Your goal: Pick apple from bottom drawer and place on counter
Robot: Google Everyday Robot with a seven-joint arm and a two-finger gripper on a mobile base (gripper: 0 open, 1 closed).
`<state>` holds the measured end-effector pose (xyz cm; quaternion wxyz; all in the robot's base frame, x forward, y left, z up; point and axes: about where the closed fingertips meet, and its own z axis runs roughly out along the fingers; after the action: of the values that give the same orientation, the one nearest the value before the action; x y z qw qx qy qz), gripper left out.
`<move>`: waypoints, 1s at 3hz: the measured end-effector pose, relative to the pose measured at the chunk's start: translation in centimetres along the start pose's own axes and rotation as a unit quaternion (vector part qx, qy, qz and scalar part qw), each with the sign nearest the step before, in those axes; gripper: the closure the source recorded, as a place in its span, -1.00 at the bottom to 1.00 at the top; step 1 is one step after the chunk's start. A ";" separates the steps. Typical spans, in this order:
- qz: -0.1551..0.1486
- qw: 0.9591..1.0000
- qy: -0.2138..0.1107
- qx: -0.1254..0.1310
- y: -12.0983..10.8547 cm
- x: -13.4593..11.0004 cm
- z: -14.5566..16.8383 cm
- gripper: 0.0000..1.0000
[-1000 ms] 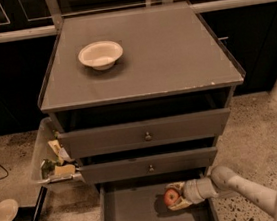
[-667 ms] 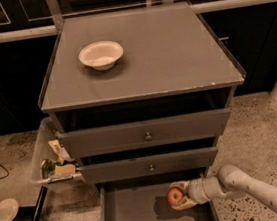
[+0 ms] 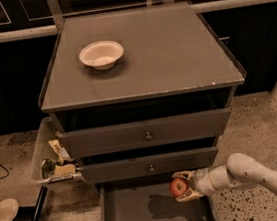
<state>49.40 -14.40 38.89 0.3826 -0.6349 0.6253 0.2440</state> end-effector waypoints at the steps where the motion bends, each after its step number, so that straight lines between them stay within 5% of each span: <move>1: -0.016 1.000 0.009 0.011 -1.8 -2.7 -3.4 1.00; 3: -0.030 1.000 0.003 0.007 -1.6 -4.5 -3.7 1.00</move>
Offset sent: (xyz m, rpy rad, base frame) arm 0.0041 -0.0068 0.0331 -0.0174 -0.0270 0.0010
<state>49.91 -14.76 44.91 0.3922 -0.6516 0.6085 0.2264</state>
